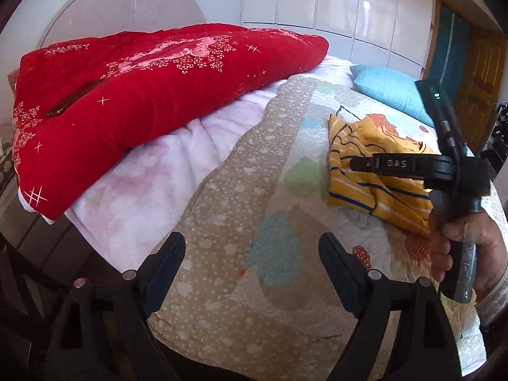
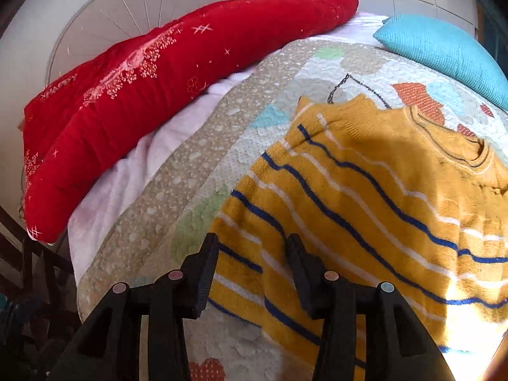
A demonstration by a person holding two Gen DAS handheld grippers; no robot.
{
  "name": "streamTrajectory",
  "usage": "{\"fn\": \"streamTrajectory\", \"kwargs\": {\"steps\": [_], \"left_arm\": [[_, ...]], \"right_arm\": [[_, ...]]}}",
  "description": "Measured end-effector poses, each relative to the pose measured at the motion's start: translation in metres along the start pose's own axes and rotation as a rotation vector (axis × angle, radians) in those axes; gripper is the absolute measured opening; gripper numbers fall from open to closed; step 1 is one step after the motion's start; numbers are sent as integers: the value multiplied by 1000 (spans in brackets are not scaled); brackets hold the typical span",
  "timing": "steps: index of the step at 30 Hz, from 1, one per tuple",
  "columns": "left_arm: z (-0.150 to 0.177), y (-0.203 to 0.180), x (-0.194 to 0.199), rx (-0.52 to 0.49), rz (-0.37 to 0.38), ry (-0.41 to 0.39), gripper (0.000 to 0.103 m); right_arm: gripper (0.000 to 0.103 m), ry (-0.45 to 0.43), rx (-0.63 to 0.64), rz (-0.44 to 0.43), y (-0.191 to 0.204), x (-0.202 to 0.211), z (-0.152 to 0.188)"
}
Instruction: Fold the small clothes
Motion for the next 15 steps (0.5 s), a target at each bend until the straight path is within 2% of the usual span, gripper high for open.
{"fn": "streamTrajectory", "kwargs": {"steps": [7,12,15], "left_arm": [[7,-19,8,-58,-8,-18,85],[11,-35,12,-94,5,-15,85],[14,-44,13,-119,7,-12,86]], "right_arm": [[50,-89,-26,177,-46,67,33],[50,-88,-194,237,-111,99,77],[50,-99,-333,227,-150,115,112]]}}
Point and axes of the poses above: each gripper's, at about its wrist camera, not at the fingertips, and x roughly against the way its jaws point, y to its left, z to its underside, the point moved 1 cm from there along -x, roughly the way its jaws point, and after that the axes turned 9 degrees about x, right-handed, at the moved point
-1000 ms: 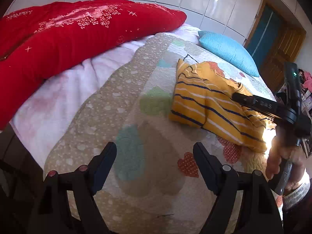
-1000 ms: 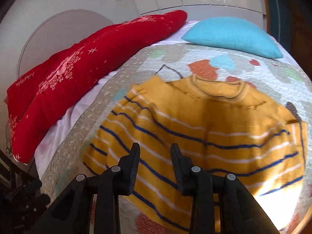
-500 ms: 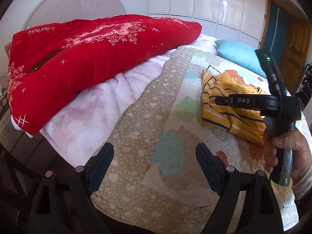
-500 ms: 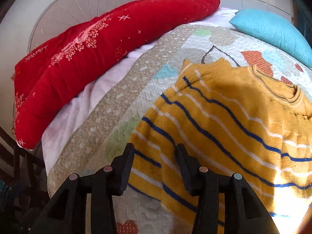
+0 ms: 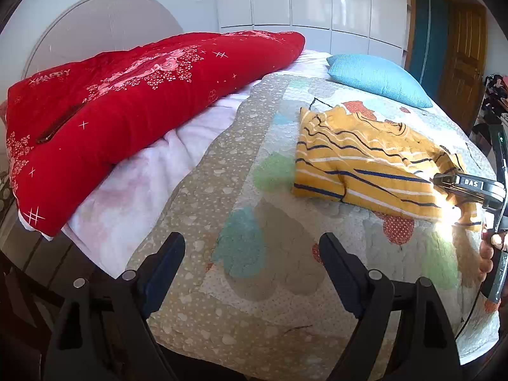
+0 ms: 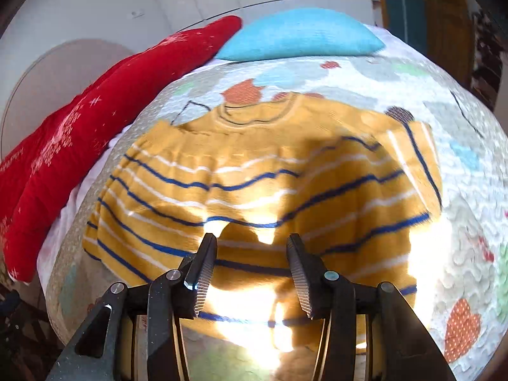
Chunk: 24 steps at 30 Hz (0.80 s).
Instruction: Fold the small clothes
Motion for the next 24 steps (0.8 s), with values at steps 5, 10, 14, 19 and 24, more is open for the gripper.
{"fn": "streamTrajectory", "kwargs": {"steps": [5,10,14,19,24], "left_arm": [[3,-11,1,-34,-5,4,86],[5,-24,-1,-54,-3,18,86],[8,-36,-2,-86,0,25,86],[11,-48,-3,-114,7,33,86],[14,-57,-6,-133,21,51,86]], "right_arm": [[49,-24,-121,-5,-44,18,25],[50,-62,-113,21,-47,38,39],[55,-91,-81,52,-41,54,53],[57,-103,-72,62,-39,66,67],[59,-91,-90,68,-43,67,82]]}}
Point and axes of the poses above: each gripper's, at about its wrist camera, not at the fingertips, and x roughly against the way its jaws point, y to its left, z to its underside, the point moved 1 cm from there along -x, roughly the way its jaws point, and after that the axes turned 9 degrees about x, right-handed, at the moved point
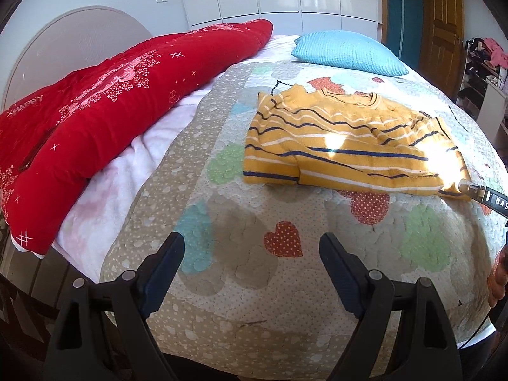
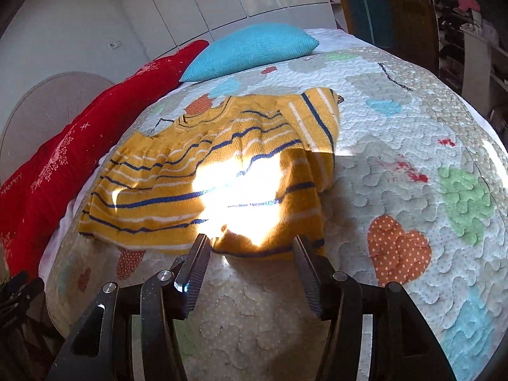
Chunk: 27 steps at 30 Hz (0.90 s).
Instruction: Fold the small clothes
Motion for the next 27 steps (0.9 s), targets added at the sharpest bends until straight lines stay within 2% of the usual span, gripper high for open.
{"fn": "streamTrajectory", "kwargs": {"steps": [10,27], "left_arm": [[3,-9,-3,-23,14,14,86],[8,-6,-14,-4,26,58,86]], "right_arm": [[60,26,-59,2,-11,-2,22],[66,29,-45,9,-10,-4,22]]}}
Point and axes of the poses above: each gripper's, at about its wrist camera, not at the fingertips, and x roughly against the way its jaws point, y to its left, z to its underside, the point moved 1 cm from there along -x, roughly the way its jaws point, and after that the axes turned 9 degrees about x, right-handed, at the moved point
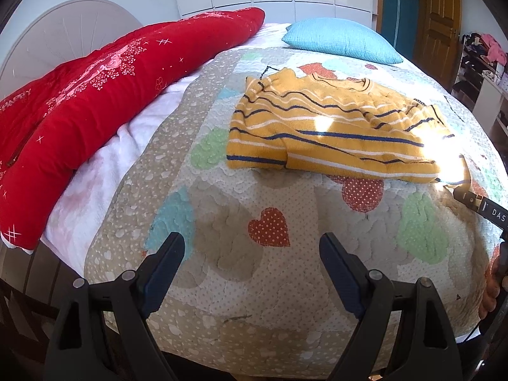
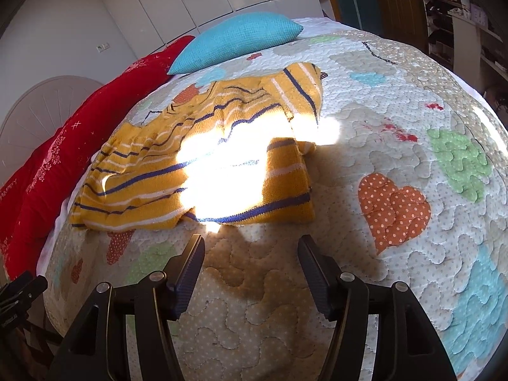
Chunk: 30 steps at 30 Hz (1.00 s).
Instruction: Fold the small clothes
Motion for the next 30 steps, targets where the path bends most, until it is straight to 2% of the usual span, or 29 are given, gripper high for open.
{"fn": "streamTrajectory", "kwargs": {"steps": [17,30], "left_arm": [[4,-2,-13,-6,-6,36,86],[7,-3,-22,-4,-14,55,86]], "right_arm": [[70,-1,21,10,1,-5,3],[79,-9,83,54,12,-11,7]]}}
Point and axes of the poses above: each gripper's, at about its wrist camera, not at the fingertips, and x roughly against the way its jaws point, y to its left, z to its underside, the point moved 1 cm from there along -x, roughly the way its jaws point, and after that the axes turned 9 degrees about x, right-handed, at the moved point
